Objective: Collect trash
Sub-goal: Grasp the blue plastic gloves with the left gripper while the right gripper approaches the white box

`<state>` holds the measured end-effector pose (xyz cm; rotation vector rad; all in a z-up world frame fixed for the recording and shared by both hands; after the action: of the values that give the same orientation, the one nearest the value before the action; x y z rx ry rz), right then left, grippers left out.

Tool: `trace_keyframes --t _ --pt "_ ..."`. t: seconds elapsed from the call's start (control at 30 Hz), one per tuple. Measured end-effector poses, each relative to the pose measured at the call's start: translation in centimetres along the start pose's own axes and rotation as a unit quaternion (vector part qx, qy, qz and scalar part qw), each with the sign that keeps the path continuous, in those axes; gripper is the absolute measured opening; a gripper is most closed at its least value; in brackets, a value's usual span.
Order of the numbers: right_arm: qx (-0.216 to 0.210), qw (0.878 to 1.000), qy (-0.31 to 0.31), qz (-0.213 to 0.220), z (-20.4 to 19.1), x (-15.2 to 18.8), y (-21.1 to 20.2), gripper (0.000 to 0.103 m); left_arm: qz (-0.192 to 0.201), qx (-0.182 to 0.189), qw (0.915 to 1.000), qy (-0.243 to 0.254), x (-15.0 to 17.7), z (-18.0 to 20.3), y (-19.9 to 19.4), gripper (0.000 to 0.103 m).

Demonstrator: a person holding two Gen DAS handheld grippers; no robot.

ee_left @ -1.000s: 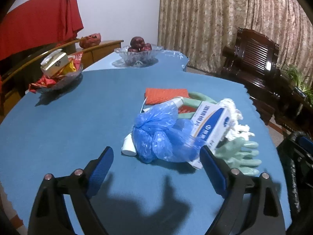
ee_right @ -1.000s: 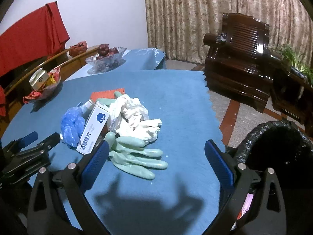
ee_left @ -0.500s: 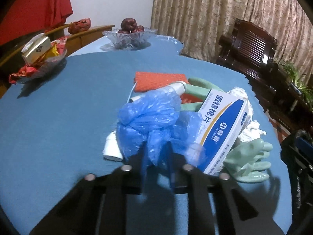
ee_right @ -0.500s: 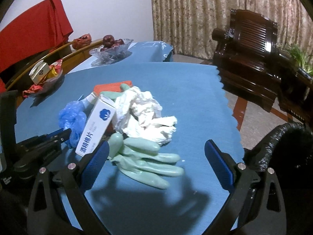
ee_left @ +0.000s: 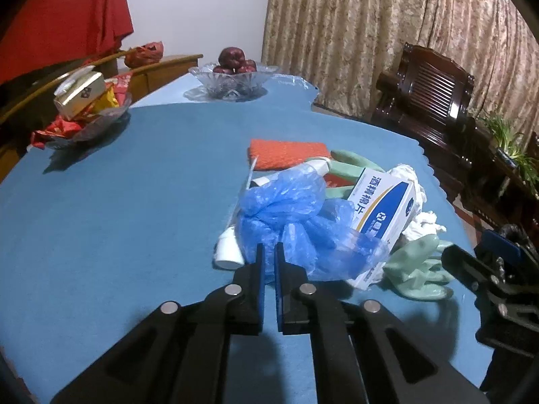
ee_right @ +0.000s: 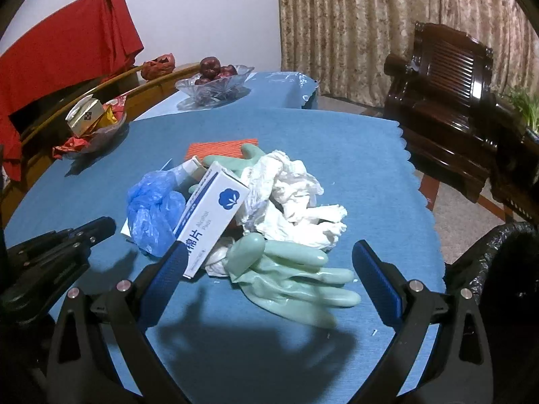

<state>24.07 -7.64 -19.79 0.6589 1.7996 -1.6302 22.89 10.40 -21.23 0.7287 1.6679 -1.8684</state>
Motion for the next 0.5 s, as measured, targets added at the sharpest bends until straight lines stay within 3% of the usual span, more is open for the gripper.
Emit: trace_keyframes --t 0.07,0.13,0.3,0.33,0.47,0.5 --pt "0.008 1.000 0.003 -0.001 0.5 0.0 0.0 0.095 0.000 0.005 1.0000 0.000 -0.4 0.5 0.7 0.034" --pt "0.012 1.000 0.010 -0.002 1.2 0.1 0.1 0.095 0.003 0.003 1.0000 0.006 -0.5 1.1 1.2 0.048" --pt "0.019 1.000 0.016 -0.008 2.3 0.4 0.7 0.095 -0.016 0.000 0.9998 0.012 -0.7 1.8 3.9 0.053" --pt "0.018 1.000 0.017 -0.009 2.3 0.4 0.8 0.095 -0.020 -0.001 0.9997 0.016 -0.5 1.8 4.3 0.050" --pt "0.014 1.000 0.016 -0.011 2.1 0.5 1.3 0.095 -0.021 0.004 0.9994 0.027 -0.2 1.7 4.7 0.005" --pt "0.013 1.000 0.016 -0.011 2.0 0.5 1.4 0.095 -0.018 0.003 0.9995 0.025 -0.2 1.5 4.5 0.004"
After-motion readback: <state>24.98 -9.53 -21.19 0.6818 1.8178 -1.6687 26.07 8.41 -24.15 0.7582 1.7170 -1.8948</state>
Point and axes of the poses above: each gripper's, at about its wrist camera, not at the fingertips, and y roughly the way its jaws point, z to its right, x to its underside, the point moved 5 cm from there along y, roughly the way its jaws point, and after that the axes turned 1 degree about -z, right-handed, at the moved point
